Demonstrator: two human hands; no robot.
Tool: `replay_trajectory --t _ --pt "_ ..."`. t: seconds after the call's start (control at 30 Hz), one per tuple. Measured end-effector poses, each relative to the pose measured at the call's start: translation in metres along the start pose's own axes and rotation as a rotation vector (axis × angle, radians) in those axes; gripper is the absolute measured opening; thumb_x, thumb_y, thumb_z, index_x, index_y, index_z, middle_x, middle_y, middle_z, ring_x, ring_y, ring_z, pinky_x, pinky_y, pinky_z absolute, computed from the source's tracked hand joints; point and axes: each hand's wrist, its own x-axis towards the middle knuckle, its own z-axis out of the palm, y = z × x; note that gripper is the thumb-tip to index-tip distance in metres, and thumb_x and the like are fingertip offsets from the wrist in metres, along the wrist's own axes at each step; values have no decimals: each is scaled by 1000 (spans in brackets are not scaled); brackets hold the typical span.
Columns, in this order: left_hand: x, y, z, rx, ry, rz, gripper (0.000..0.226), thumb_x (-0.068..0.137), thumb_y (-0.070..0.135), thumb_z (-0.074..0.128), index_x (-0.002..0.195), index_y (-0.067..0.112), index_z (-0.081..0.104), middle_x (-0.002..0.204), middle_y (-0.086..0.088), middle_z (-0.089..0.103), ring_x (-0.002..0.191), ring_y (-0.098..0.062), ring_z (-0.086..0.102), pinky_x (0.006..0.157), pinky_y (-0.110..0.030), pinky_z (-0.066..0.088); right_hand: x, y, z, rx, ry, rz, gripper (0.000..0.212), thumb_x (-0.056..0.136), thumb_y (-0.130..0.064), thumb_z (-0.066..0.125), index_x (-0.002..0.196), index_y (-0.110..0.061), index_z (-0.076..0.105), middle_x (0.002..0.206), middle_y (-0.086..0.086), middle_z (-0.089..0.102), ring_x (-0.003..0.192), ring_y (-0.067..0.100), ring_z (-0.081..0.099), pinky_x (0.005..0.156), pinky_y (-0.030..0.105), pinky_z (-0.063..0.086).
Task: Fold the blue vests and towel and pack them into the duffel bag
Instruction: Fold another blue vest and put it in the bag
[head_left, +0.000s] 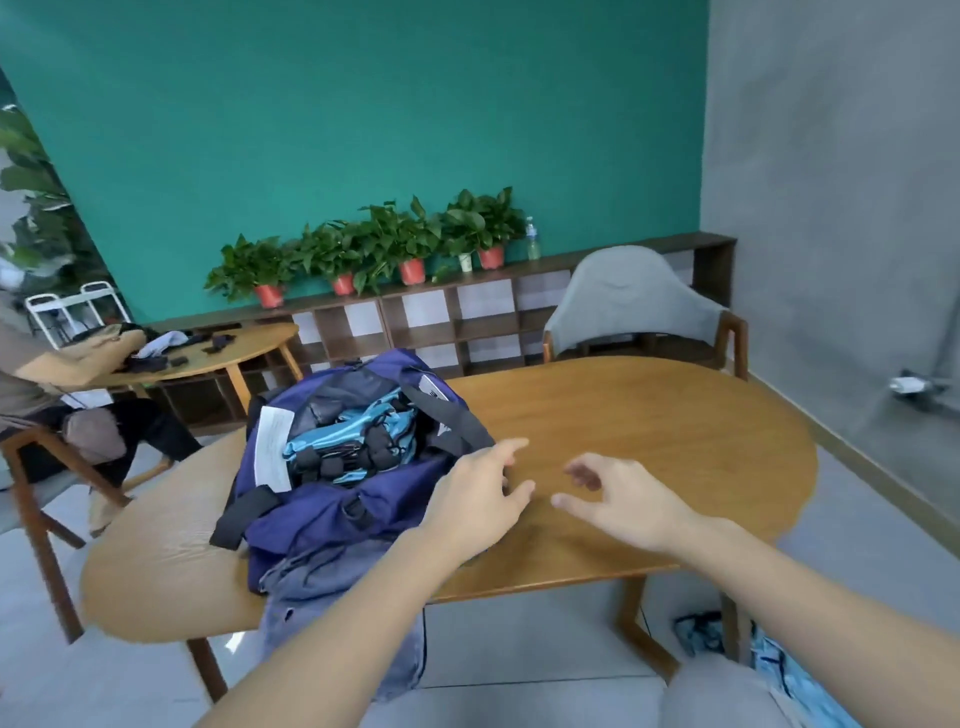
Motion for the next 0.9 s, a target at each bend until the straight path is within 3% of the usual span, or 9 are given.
replay_trajectory --t 0.23,0.47,0.6,0.73,0.83,0.9 --pt "-21 106 97 -59 -132 167 41 95 45 58 135 43 53 114 16 67 99 -11 63 85 -37 55 -104 108 -32 31 81 199 39 87 -55 68 114 -27 64 97 -15 66 95 7 64 90 31 53" --pt "-26 205 196 -74 -370 307 41 97 44 58 138 39 53 104 15 72 97 -11 66 70 -31 53 -190 212 -48 48 87 444 34 87 -51 70 109 -25 64 99 -9 68 96 9 65 86 25 51" --pt "-20 237 254 -49 -470 311 41 97 42 57 137 38 54 106 11 72 101 -16 66 70 -32 50 -215 265 -45 88 102 576 32 88 -47 71 109 -23 67 97 -9 68 95 10 65 81 22 48" --pt "-11 251 310 -4 -568 300 41 97 41 57 137 36 53 107 5 71 104 -22 65 78 -36 53 -225 313 -30 104 57 688 29 90 -46 69 108 -24 66 98 -11 67 96 10 63 76 21 48" --pt "-1 254 352 39 -639 289 44 98 40 56 141 33 51 117 -1 67 111 -26 62 83 -38 54 -226 350 -14 140 19 752 26 89 -47 68 104 -26 65 93 -13 65 95 12 64 85 29 53" --pt "6 253 379 73 -680 291 44 99 39 56 142 30 51 121 -5 65 111 -29 62 82 -37 53 -224 373 -2 140 -14 778 23 90 -47 67 101 -27 64 93 -13 65 93 10 64 84 28 52"
